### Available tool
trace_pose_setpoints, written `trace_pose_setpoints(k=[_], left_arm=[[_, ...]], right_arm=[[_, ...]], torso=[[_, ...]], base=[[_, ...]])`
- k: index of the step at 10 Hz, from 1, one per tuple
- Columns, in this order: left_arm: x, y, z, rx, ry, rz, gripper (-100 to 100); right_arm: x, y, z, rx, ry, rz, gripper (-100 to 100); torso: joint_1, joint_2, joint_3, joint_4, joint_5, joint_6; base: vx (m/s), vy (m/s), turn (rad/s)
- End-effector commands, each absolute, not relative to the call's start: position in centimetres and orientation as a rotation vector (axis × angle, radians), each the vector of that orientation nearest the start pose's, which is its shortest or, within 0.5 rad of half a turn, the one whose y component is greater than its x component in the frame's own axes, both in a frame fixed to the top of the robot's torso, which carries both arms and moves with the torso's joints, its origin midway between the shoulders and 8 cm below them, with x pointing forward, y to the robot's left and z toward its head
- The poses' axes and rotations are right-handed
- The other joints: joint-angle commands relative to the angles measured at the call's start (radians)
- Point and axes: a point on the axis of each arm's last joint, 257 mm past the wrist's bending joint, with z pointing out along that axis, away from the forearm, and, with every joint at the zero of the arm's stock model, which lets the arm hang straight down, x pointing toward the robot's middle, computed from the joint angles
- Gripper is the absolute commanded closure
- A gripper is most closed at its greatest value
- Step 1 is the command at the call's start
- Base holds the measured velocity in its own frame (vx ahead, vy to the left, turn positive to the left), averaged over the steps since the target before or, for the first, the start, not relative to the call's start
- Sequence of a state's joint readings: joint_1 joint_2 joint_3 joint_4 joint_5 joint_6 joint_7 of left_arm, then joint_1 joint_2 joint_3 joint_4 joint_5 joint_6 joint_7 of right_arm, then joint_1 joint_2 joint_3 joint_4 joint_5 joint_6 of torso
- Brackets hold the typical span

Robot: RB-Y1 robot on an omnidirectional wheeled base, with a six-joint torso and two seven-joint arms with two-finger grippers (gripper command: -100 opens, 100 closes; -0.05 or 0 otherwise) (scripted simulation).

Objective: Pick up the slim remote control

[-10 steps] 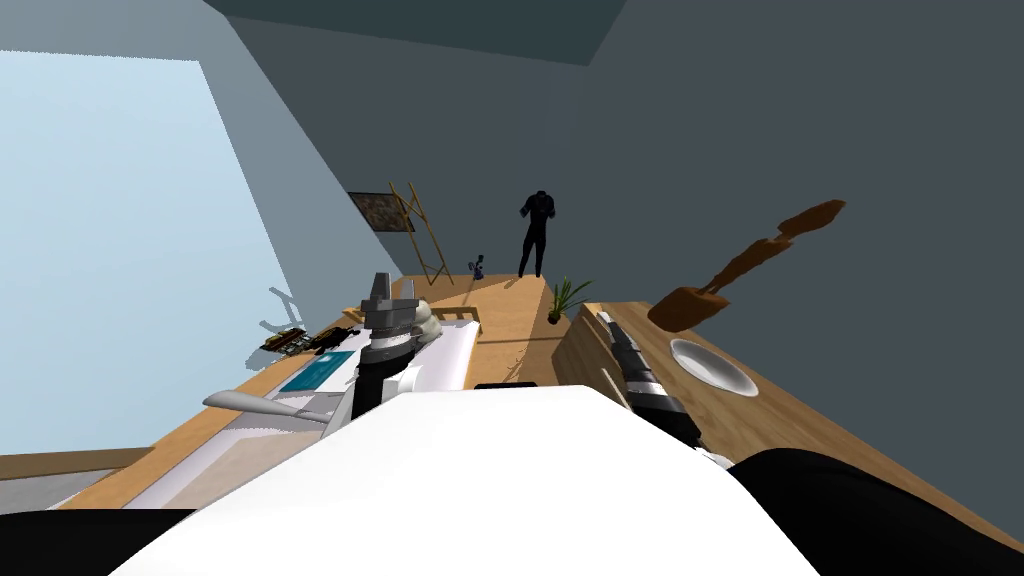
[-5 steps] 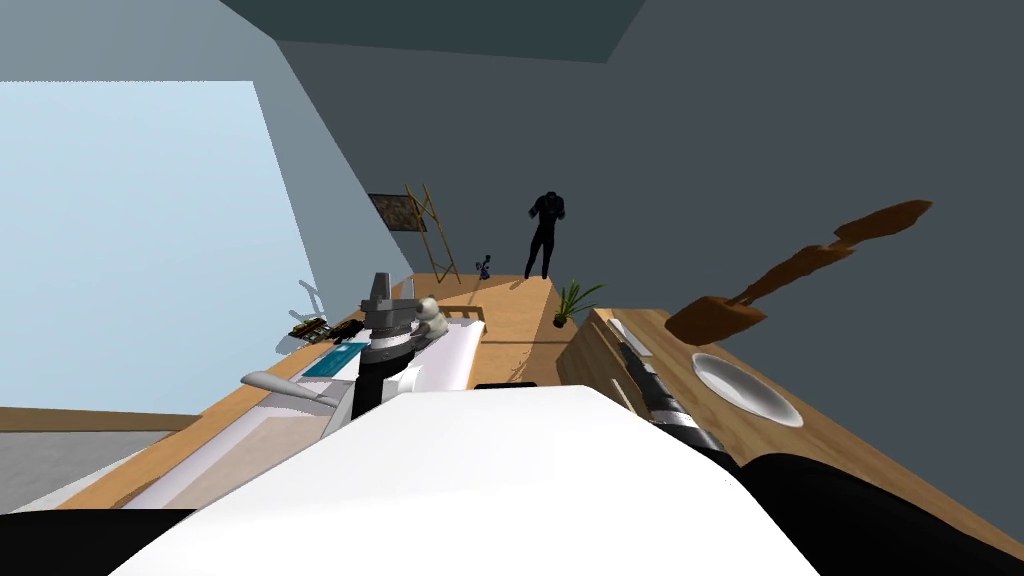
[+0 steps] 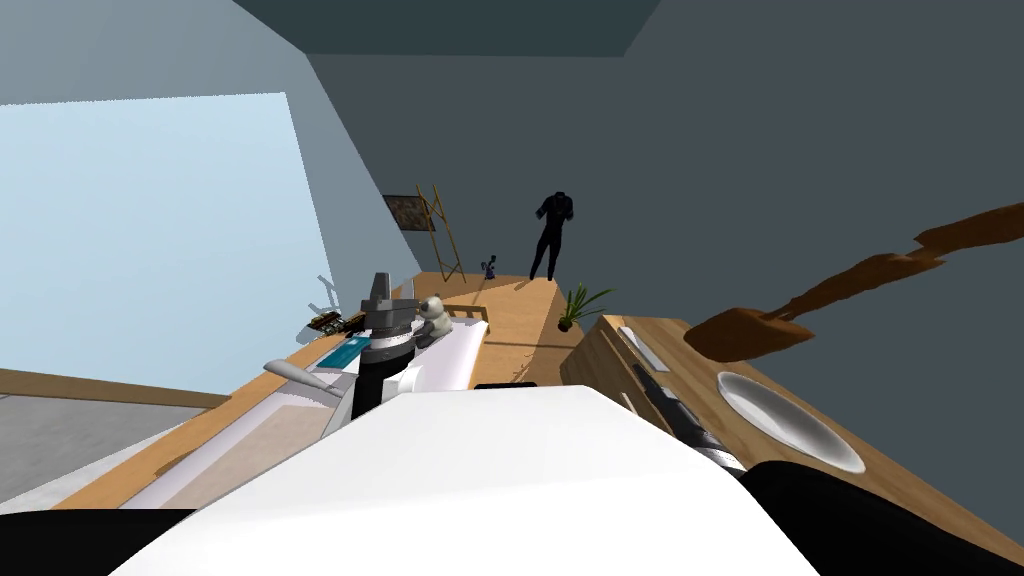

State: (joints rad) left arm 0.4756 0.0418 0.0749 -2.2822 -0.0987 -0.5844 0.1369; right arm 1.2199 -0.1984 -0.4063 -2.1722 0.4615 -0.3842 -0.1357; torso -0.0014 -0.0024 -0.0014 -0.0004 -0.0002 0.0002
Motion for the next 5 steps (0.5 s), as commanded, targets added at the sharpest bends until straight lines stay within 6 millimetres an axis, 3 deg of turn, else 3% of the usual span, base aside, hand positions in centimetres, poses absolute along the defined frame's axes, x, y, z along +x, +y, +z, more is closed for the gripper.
trace_pose_setpoints(k=[1,2,5], left_arm=[[32.9,27.8,4.8,-0.516,0.605,-1.331,0],[32.9,27.8,4.8,-0.516,0.605,-1.331,0],[32.9,27.8,4.8,-0.516,0.605,-1.331,0]], right_arm=[[15.3,-46.4,-21.4,0.797,1.62,0.225,-100],[13.3,-47.5,-22.2,0.783,1.686,0.157,-100],[10.3,-48.5,-23.2,0.778,1.772,0.08,-100]], torso=[[0.0,0.0,0.0,0.0,0.0,0.0],[0.0,0.001,0.001,0.0,0.0,0.0],[0.0,-0.001,0.0,0.0,0.0,0.0]], base=[[0.017,-0.008,-0.018],[0.038,-0.007,0.144],[0.054,-0.015,0.105]])
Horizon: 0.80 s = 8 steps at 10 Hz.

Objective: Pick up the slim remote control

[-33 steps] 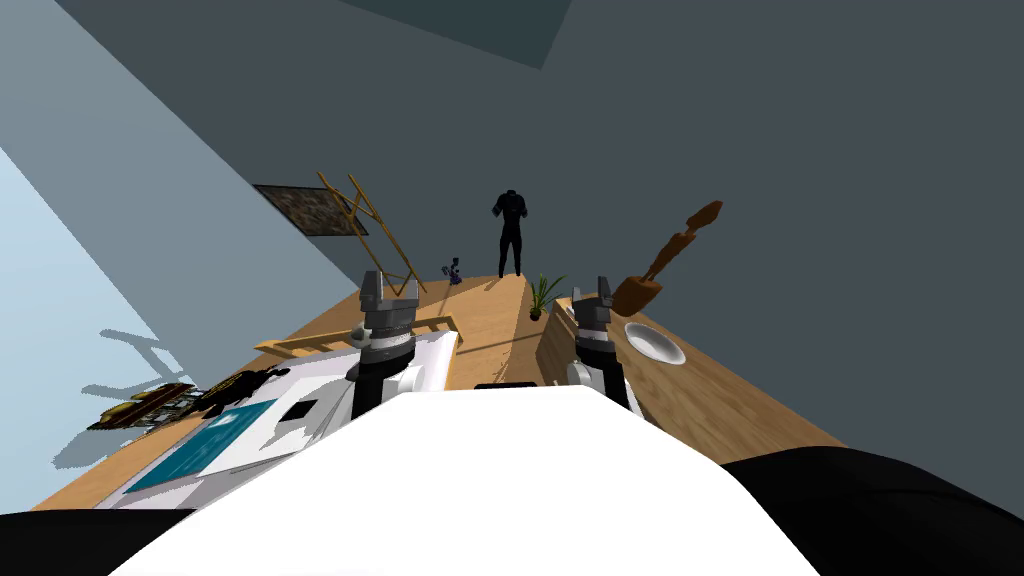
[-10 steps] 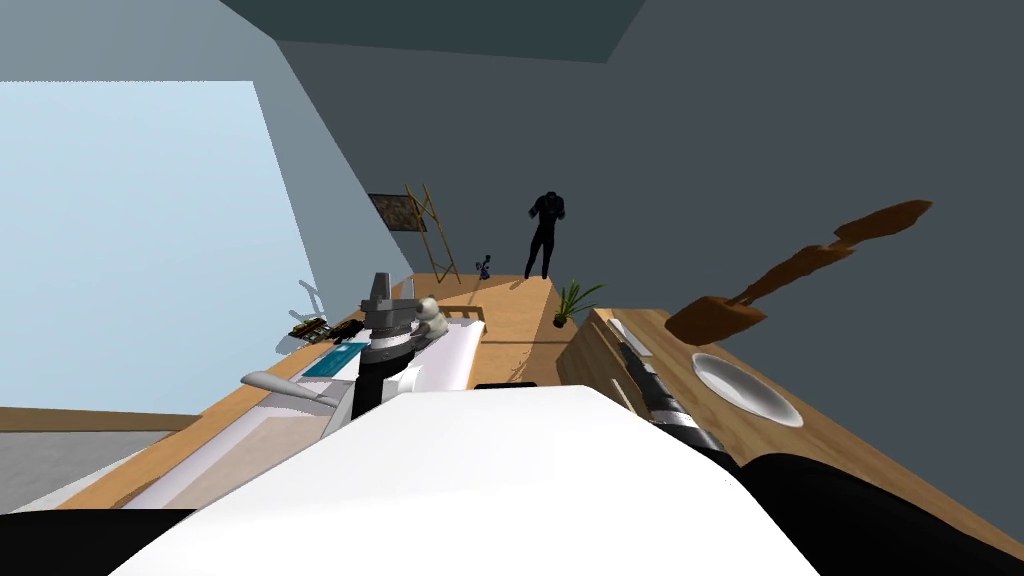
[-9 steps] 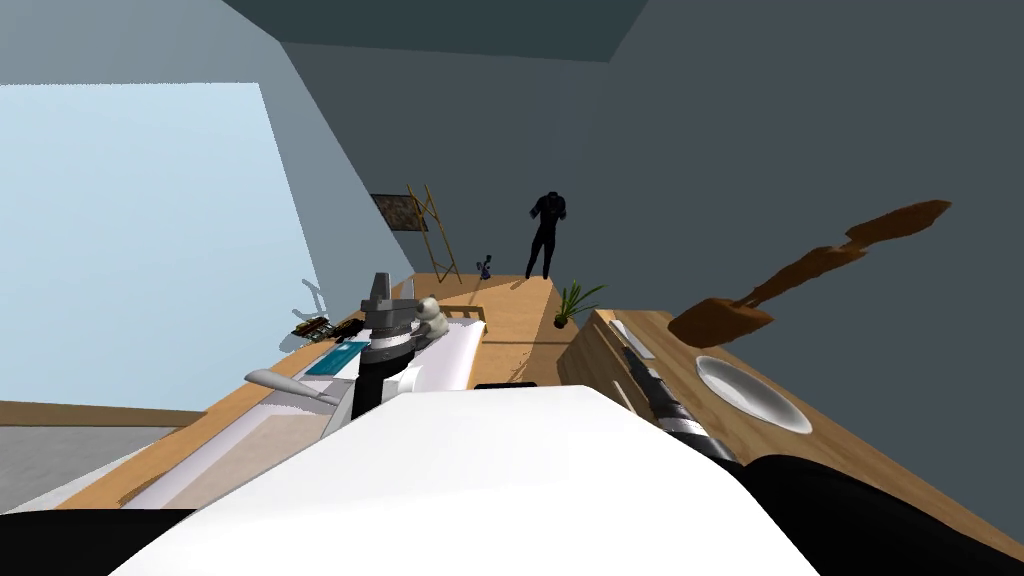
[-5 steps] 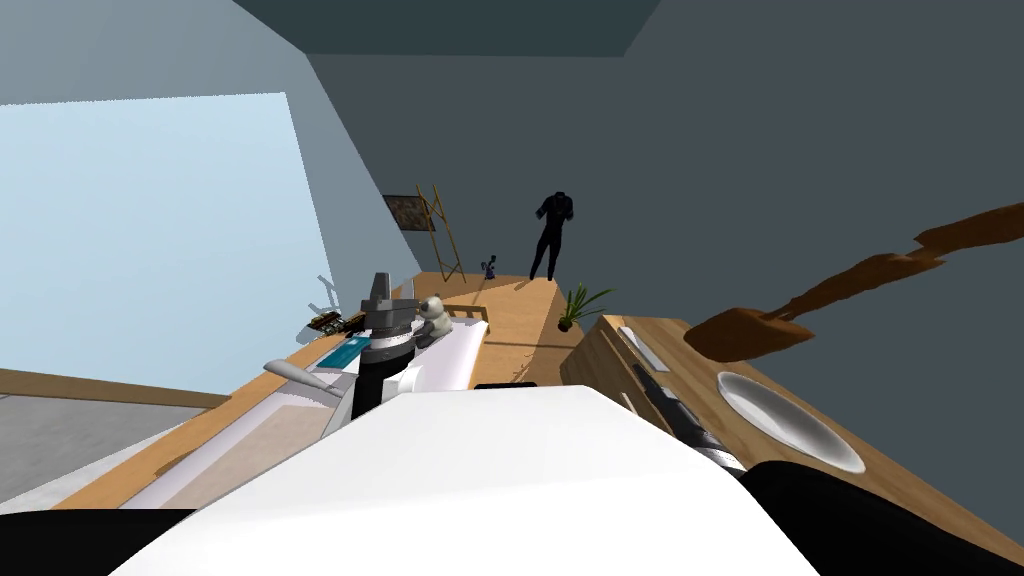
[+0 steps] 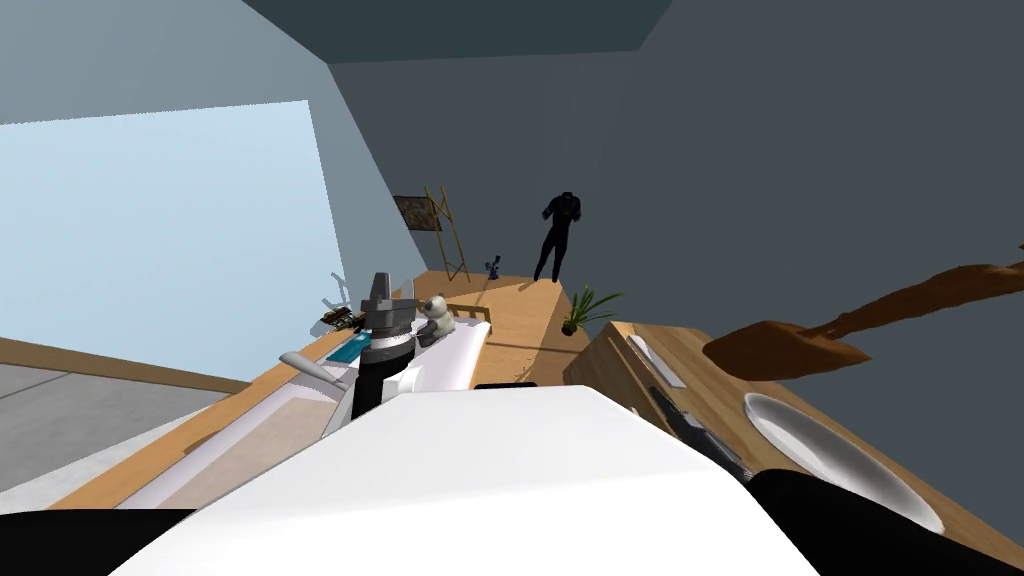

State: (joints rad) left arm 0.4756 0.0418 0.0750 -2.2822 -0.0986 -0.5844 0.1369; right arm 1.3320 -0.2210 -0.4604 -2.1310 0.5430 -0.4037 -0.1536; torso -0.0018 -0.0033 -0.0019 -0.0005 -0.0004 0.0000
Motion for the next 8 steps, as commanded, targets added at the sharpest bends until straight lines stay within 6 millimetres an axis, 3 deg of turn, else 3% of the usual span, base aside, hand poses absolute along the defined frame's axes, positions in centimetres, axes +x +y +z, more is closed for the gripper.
trace_pose_setpoints(k=[1,2,3,4,5,6,8], left_arm=[[32.9,27.8,4.8,-0.516,0.605,-1.331,0],[32.9,27.8,4.8,-0.516,0.605,-1.331,0],[32.9,27.8,4.8,-0.516,0.605,-1.331,0],[32.9,27.8,4.8,-0.516,0.605,-1.331,0],[32.9,27.8,4.8,-0.516,0.605,-1.331,0],[32.9,27.8,4.8,-0.516,0.605,-1.331,0],[32.9,27.8,4.8,-0.516,0.605,-1.331,0]], right_arm=[[8.3,-49.4,-23.9,0.758,1.839,0.025,-100],[7.7,-49.4,-24.0,0.765,1.85,0.017,-100],[5.6,-50.1,-24.6,0.746,1.922,-0.035,-100],[5.2,-50.1,-24.6,0.75,1.929,-0.04,-100],[3.2,-50.7,-25.2,0.728,2.002,-0.085,-100],[2.8,-50.7,-25.2,0.732,2.008,-0.09,-100],[-1.3,-51.6,-26.0,0.699,2.149,-0.156,-100]], torso=[[0.0,0.0,0.0,0.0,0.0,0.0],[0.0,-0.001,-0.001,0.0,0.0,-0.001],[0.0,0.0,0.0,0.0,0.0,0.0],[-0.001,-0.001,0.0,0.0,0.0,0.0],[-0.001,0.0,0.0,0.0,0.0,0.0],[-0.001,-0.002,-0.001,0.0,0.0,0.0],[-0.001,-0.001,-0.001,0.0,0.0,0.0]], base=[[0.073,-0.014,0.174],[0.06,-0.028,0.065],[0.063,-0.04,0.123],[0.059,-0.034,0.071],[0.08,-0.026,0.137],[0.072,-0.027,0.082],[0.094,-0.05,0.18]])
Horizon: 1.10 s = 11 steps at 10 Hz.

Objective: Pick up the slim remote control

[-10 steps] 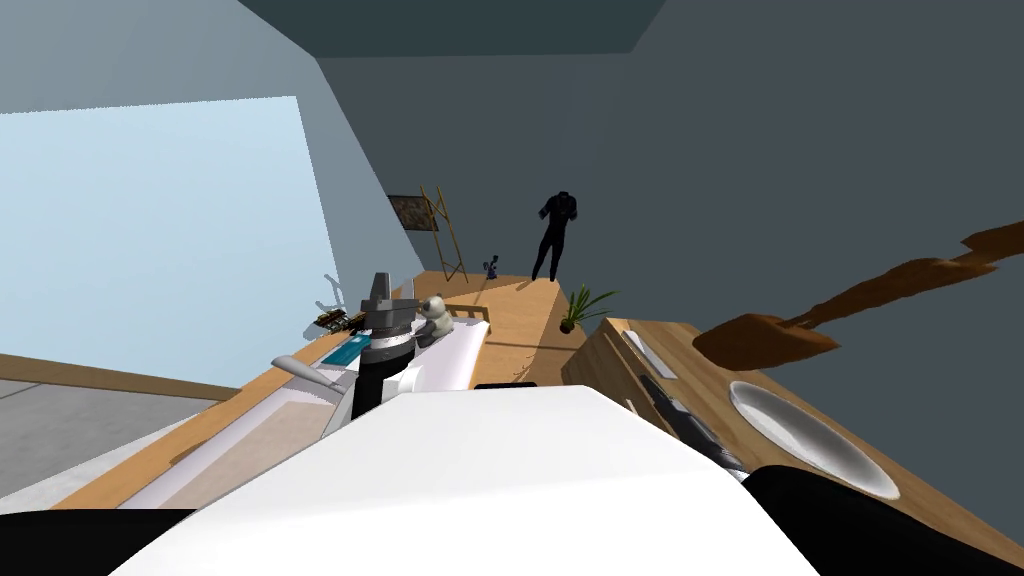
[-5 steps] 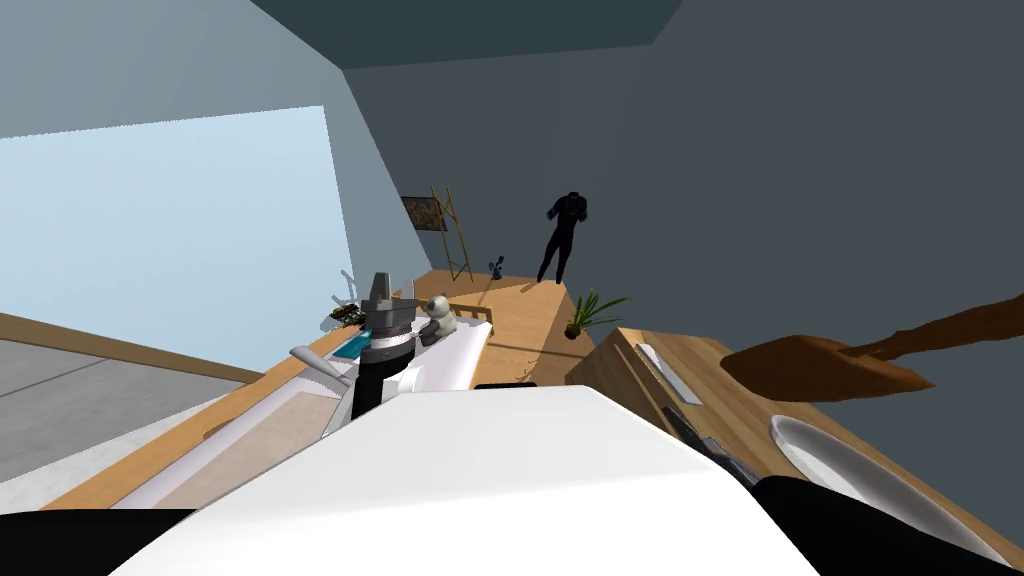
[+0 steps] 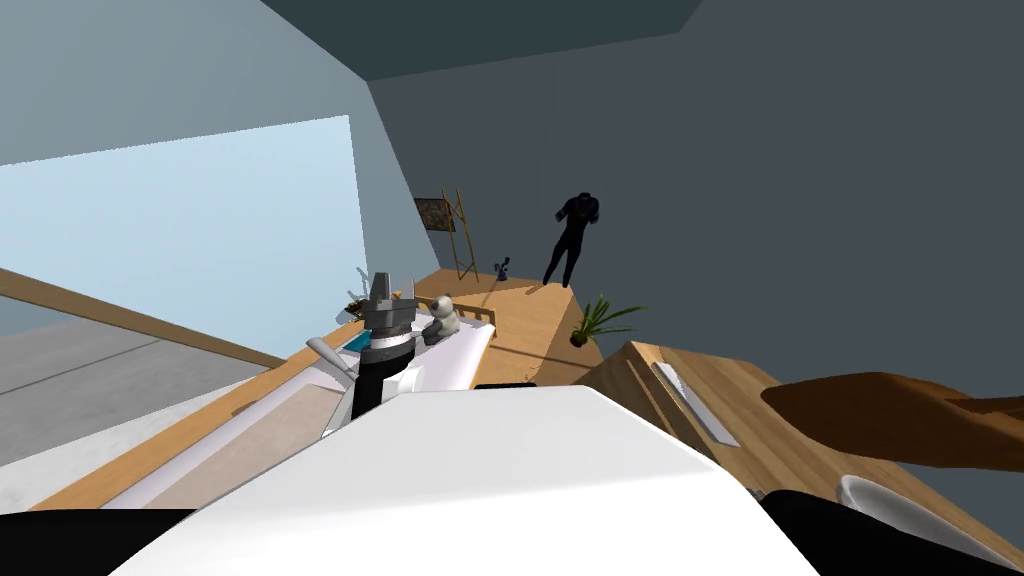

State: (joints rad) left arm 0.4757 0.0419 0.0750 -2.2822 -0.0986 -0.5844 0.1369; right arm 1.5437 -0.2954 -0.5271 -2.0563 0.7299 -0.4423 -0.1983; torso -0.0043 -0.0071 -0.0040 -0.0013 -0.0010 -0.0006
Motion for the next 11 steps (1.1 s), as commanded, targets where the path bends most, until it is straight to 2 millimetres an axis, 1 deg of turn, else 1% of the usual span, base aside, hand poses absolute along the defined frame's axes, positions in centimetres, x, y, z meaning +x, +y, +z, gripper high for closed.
trace_pose_setpoints(k=[1,2,3,4,6,7,10,11], left_arm=[[32.9,27.8,4.8,-0.516,0.605,-1.331,0],[32.9,27.8,4.8,-0.516,0.605,-1.331,0],[32.9,27.8,4.8,-0.516,0.605,-1.331,0],[32.9,27.8,4.8,-0.516,0.605,-1.331,0],[32.9,27.8,4.8,-0.516,0.605,-1.331,0],[32.9,27.8,4.8,-0.516,0.605,-1.331,0],[32.9,27.8,4.8,-0.516,0.605,-1.331,0],[32.9,27.8,4.8,-0.516,0.605,-1.331,0]], right_arm=[[-1.8,-51.5,-26.1,0.691,2.168,-0.167,-100],[-4.0,-51.8,-26.5,0.668,2.247,-0.195,-100],[-5.8,-52.0,-26.7,0.652,2.312,-0.206,-100],[-6.2,-51.9,-26.8,0.644,2.327,-0.215,-100],[-10.0,-52.0,-27.2,0.605,2.472,-0.229,-100],[-10.1,-52.0,-27.3,0.593,2.482,-0.234,-100],[-15.3,-51.7,-27.9,0.528,2.693,-0.216,-100],[-15.4,-51.7,-27.9,0.52,2.699,-0.219,-100]], torso=[[0.0,0.0,0.0,0.0,0.0,0.0],[0.0,0.001,0.0,0.0,0.0,0.001],[0.0,0.0,0.0,0.0,0.0,0.0],[-0.001,-0.002,-0.001,-0.001,0.0,0.0],[0.001,0.0,0.0,0.0,0.0,0.0],[-0.002,-0.001,-0.001,0.0,0.0,0.0],[-0.002,-0.003,-0.002,-0.001,-0.001,0.0],[-0.004,-0.004,-0.002,-0.001,-0.001,0.0]], base=[[0.095,-0.059,0.084],[0.103,-0.06,0.121],[0.152,-0.075,0.179],[0.111,-0.052,0.065],[0.104,-0.075,0.136],[0.109,-0.084,0.082],[0.138,-0.099,0.146],[0.107,-0.106,0.043]])
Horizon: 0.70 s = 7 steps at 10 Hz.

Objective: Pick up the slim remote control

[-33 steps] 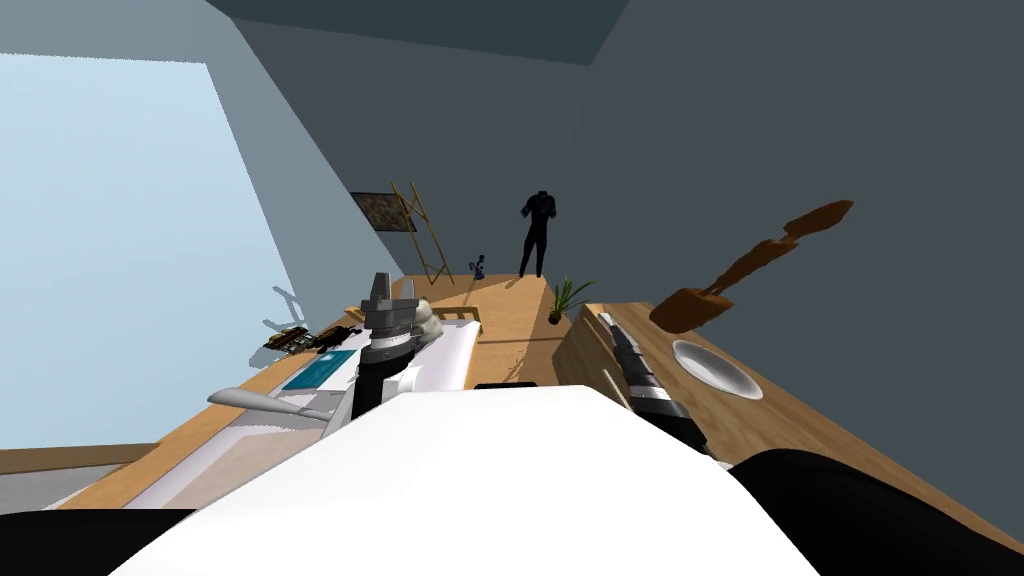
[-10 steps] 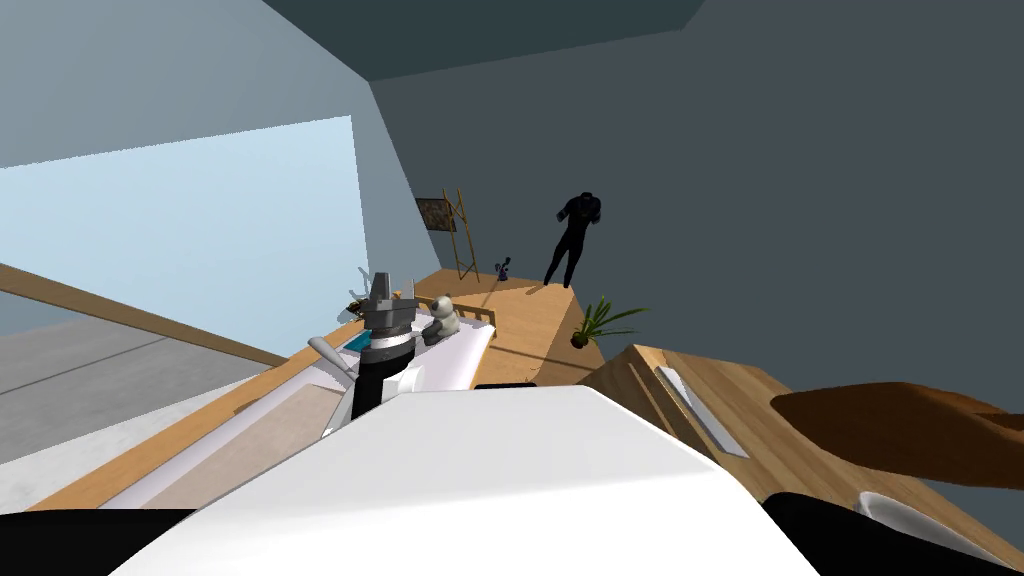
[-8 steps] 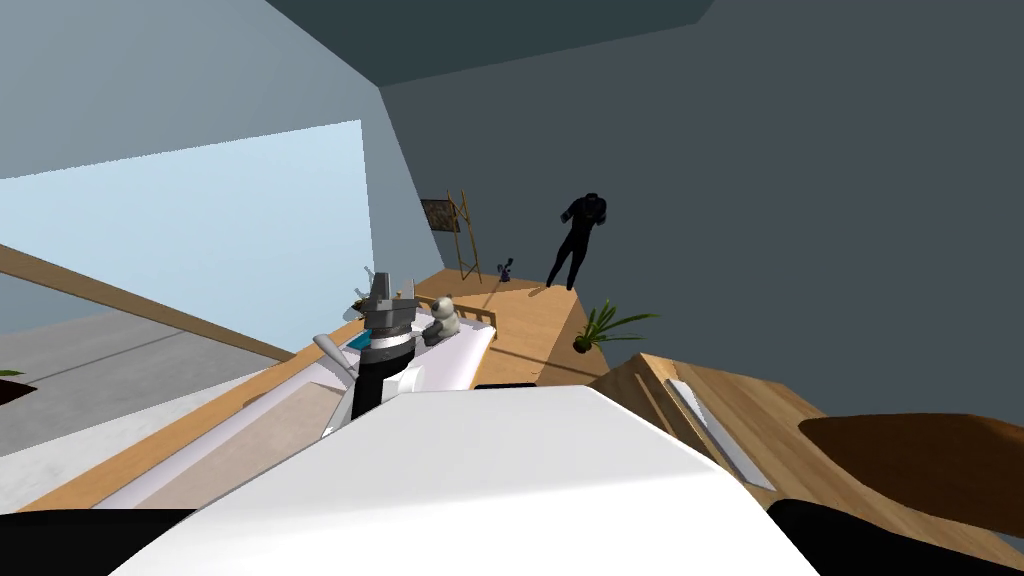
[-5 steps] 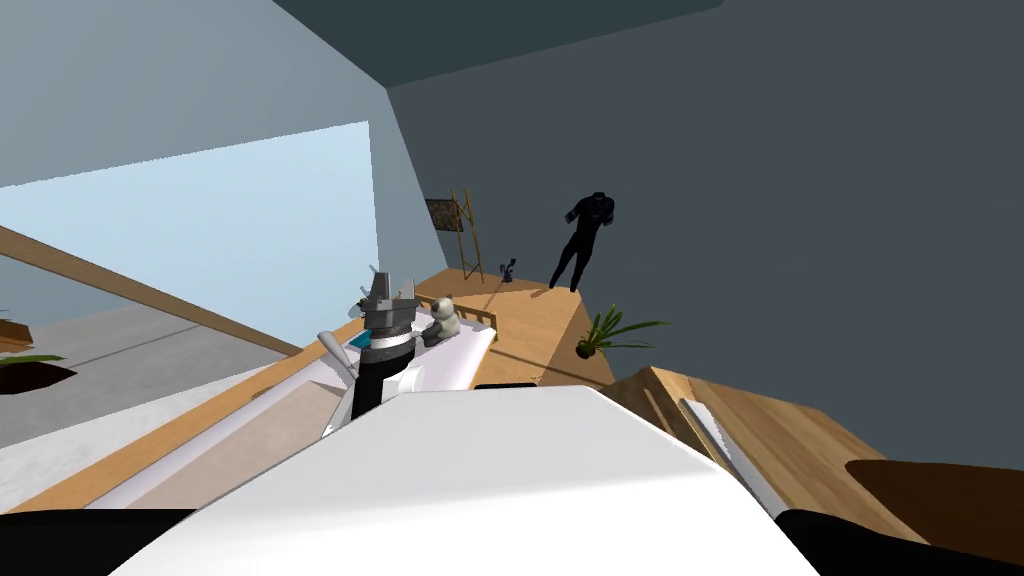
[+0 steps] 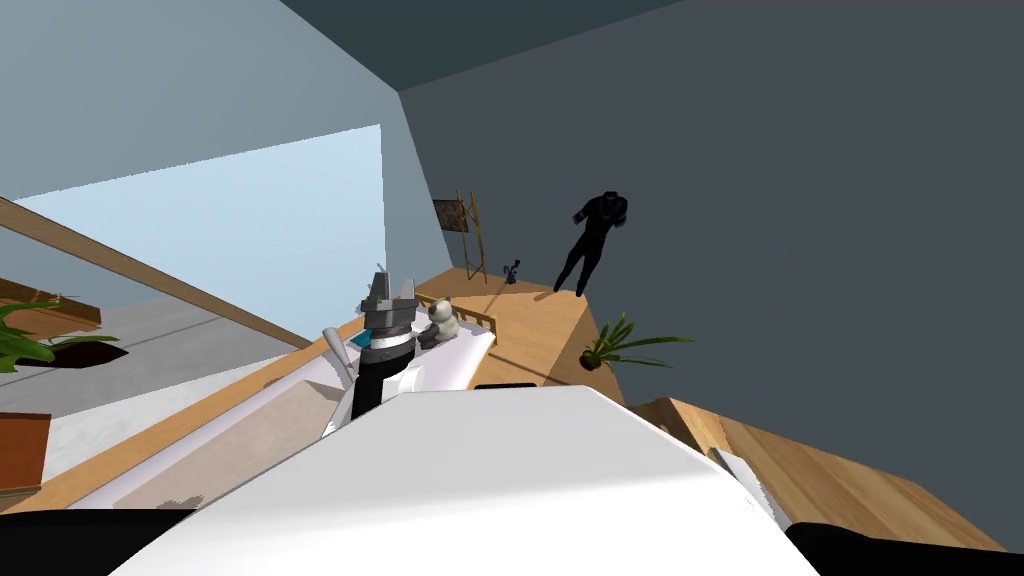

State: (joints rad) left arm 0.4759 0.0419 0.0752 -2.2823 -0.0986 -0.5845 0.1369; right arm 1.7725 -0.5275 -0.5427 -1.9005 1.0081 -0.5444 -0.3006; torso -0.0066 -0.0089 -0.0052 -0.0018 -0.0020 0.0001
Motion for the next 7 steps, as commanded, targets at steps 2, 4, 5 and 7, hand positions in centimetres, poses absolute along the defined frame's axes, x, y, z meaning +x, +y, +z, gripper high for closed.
trace_pose_setpoints(k=[2,4,5,7], left_arm=[[32.9,27.8,4.8,-0.516,0.605,-1.331,0],[32.9,27.8,4.8,-0.516,0.605,-1.331,0],[32.9,27.8,4.8,-0.516,0.605,-1.331,0],[32.9,27.8,4.8,-0.516,0.605,-1.331,0]], right_arm=[[-18.6,-51.1,-28.2,0.479,2.826,-0.184,-100],[-21.2,-50.3,-28.6,0.447,2.934,-0.134,-100],[-22.4,-49.8,-28.7,0.434,2.98,-0.105,-100],[-24.2,-48.8,-29.0,0.414,3.054,-0.045,-100]], torso=[[0.001,0.001,0.001,0.0,0.0,0.0],[-0.002,-0.002,-0.001,-0.001,0.0,0.0],[-0.002,-0.004,-0.002,-0.001,0.0,-0.001],[0.0,-0.002,-0.001,-0.001,0.0,0.0]], base=[[0.111,-0.094,0.091],[0.167,-0.144,0.127],[0.162,-0.133,0.098],[0.123,-0.102,0.065]])
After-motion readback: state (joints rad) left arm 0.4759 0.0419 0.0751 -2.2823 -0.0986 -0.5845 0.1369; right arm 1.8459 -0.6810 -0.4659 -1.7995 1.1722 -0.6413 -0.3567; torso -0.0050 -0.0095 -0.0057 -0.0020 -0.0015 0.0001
